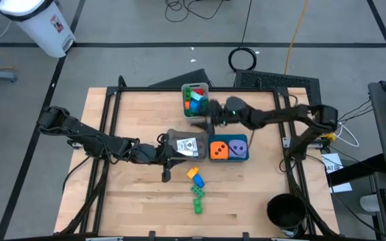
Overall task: Pick & Place Toys
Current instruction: Put the blue game piece into the gray bin
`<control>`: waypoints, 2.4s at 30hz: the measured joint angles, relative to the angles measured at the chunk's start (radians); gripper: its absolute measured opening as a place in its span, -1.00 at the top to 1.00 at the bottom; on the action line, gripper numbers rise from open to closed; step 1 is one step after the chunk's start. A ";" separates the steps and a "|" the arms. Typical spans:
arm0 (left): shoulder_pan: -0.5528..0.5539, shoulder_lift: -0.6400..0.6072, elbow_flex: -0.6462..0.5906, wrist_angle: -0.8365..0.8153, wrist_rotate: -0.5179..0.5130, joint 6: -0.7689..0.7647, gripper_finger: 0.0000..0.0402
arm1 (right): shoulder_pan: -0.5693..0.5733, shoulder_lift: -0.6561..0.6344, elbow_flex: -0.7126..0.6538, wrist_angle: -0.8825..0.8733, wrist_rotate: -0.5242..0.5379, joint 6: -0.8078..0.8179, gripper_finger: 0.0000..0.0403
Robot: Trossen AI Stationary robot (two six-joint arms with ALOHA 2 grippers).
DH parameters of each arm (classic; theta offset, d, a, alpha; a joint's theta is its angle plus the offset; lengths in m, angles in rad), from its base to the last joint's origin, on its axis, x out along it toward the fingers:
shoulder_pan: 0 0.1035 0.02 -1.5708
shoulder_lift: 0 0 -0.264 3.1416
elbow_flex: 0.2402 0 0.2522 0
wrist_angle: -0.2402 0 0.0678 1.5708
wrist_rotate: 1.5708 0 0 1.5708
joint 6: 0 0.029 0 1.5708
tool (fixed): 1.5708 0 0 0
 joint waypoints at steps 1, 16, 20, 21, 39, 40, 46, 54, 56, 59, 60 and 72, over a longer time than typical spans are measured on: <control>0.000 0.000 0.000 -0.001 0.000 -0.005 0.60 | 0.041 -0.022 0.000 -0.001 -0.004 -0.016 -0.24; 0.000 0.250 0.004 0.219 0.108 -0.157 0.59 | 0.657 -0.193 -0.001 -0.196 0.533 -0.461 -0.06; -0.001 0.315 0.042 0.234 0.161 -0.177 0.50 | 0.711 -0.213 0.000 -0.181 0.577 -0.483 -0.02; -0.006 0.326 0.053 0.233 0.179 -0.166 0.45 | 0.715 -0.218 0.000 -0.184 0.575 -0.487 -0.01; -0.019 0.602 0.231 0.160 0.209 0.176 0.07 | 0.721 -0.225 -0.001 -0.209 0.576 -0.506 0.01; -0.013 0.601 0.232 0.141 0.209 0.149 0.07 | 0.720 -0.225 -0.001 -0.213 0.576 -0.506 0.01; 0.018 0.597 0.234 0.013 0.264 0.005 0.07 | 0.719 -0.225 -0.001 -0.210 0.576 -0.506 0.01; 0.009 0.596 0.232 -0.029 0.571 -0.023 0.07 | 0.719 -0.225 -0.001 -0.210 0.575 -0.507 0.01; 0.011 0.585 0.232 -0.047 0.639 -0.025 0.07 | 0.719 -0.225 -0.001 -0.210 0.575 -0.508 0.02; 0.011 0.562 0.230 -0.071 0.658 -0.002 0.07 | 0.719 -0.225 -0.001 -0.211 0.575 -0.509 0.02; 0.011 0.554 0.229 -0.075 0.643 0.010 0.07 | 0.719 -0.225 -0.001 -0.211 0.575 -0.509 0.02; -0.073 0.416 0.230 -0.300 0.268 0.109 0.07 | 0.719 -0.225 -0.001 -0.211 0.575 -0.509 0.03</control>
